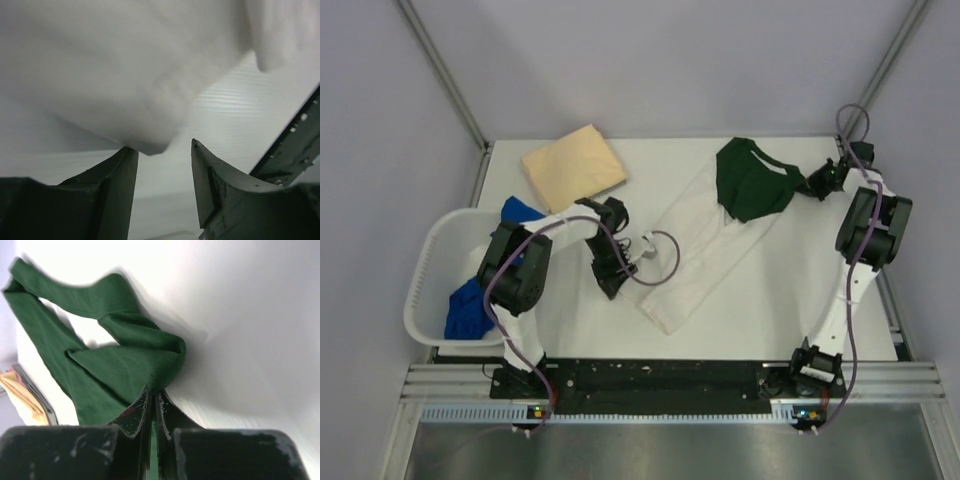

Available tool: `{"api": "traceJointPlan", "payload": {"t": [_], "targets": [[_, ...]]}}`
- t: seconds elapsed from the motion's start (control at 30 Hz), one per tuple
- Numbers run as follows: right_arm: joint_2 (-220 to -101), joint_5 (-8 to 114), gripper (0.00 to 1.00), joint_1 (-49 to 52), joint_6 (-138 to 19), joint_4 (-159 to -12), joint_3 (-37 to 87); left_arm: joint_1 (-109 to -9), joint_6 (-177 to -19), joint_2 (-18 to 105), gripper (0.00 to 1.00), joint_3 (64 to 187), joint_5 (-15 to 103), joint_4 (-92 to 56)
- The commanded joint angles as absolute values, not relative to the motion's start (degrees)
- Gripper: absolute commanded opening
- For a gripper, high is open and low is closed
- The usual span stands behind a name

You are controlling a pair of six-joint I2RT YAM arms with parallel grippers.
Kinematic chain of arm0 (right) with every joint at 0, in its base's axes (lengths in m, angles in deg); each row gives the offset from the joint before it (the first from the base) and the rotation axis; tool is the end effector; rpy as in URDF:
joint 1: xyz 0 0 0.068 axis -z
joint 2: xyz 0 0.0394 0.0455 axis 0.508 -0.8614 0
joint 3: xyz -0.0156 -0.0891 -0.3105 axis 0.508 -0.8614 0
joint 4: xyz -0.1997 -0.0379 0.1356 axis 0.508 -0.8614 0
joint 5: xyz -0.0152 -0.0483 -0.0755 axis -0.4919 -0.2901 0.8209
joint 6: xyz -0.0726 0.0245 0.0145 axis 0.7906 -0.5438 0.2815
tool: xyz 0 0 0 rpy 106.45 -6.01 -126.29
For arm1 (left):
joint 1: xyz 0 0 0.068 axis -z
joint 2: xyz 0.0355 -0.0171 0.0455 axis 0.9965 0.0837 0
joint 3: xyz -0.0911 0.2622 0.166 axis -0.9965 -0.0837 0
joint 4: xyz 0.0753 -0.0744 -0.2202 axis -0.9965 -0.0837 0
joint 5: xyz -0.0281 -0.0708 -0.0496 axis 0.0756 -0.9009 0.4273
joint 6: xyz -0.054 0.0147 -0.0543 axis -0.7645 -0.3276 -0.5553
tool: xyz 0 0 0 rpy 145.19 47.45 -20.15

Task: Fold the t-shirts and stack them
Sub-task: Rotate the tshirt 75 degrees, then grab the bottom of the folded rectangular tshirt with both arms

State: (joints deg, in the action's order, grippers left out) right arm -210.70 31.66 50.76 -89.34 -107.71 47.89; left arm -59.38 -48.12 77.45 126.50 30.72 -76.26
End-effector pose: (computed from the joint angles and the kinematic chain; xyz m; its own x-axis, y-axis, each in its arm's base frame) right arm 0.5051 -0.1519 0.1681 -0.5919 0.7774 -0.2130 0.5029 0.5627 0.6561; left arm 0.2937 -0.1691 0.1926 -0.4567 0.8665 -0.2015 0.8698 0.3873 -0.3056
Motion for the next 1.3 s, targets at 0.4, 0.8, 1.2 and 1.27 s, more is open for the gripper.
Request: {"api": "traceJointPlan", "payload": {"t": [0.4,0.8,1.2,1.27], "targets": [[-202.8,37.3,0.71,45.9,-75.5,-112.3,58.1,-47.0,-30.5,59.5,0.53,124.1,22.0,-86.7],[-158.2,36.2,0.72,24.4,-47.4,-98.9,15.7,-52.7,-18.7,60.9,0.7,116.3,25.0,-70.9],[-135.1,25.4,0.68,-14.2,-13.2,-104.1,-14.9,-50.3,-18.7,59.1,0.78,106.7,23.5,-62.3],[-136.3,29.7,0.68,-22.3,-12.3,-104.4,-16.7,-49.5,-19.6,59.2,0.74,105.7,24.6,-60.5]]}}
